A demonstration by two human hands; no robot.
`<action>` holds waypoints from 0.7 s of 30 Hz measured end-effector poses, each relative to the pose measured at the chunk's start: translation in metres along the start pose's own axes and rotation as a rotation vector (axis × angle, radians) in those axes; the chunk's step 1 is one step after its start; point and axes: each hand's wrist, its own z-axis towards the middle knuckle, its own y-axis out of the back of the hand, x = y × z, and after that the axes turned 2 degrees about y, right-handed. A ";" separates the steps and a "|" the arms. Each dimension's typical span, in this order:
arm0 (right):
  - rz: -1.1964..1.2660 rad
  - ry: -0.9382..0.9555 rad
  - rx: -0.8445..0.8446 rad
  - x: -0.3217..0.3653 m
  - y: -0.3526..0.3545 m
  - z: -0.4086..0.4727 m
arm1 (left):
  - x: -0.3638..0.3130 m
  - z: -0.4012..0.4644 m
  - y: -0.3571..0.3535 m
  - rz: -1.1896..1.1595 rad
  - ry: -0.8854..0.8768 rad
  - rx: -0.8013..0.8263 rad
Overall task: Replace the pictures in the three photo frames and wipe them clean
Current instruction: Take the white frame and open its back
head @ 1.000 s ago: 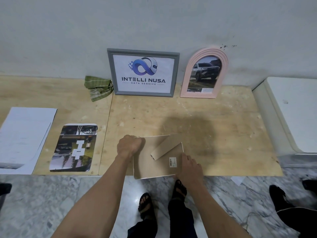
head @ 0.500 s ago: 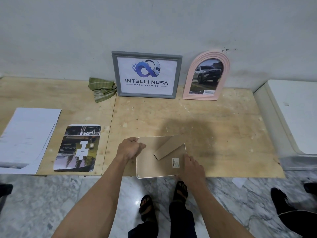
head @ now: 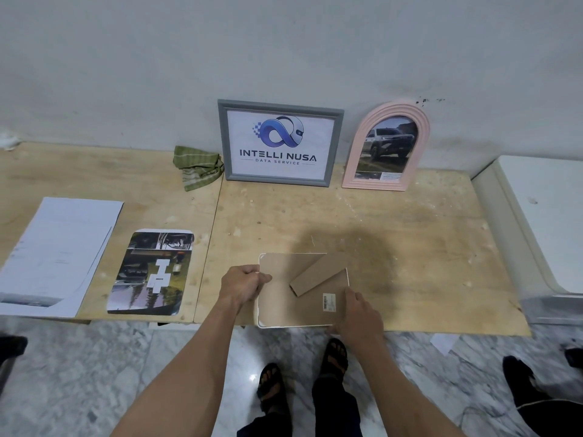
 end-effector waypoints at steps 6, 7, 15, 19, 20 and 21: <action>0.023 -0.013 -0.011 0.002 0.001 -0.001 | 0.002 0.002 -0.007 -0.065 -0.011 -0.014; 0.039 -0.022 -0.010 0.002 0.001 -0.001 | 0.001 0.003 -0.008 -0.074 -0.008 -0.013; 0.064 -0.043 0.000 0.001 0.005 -0.001 | -0.005 0.009 -0.014 -0.072 -0.014 -0.012; 0.030 -0.015 0.017 0.001 0.004 0.000 | -0.004 0.006 -0.012 0.034 -0.015 -0.061; 0.016 -0.010 0.018 0.001 0.004 0.001 | -0.004 0.005 -0.013 0.084 -0.026 -0.069; 0.001 -0.005 0.020 0.002 0.004 0.002 | -0.005 0.003 -0.015 0.147 -0.041 -0.082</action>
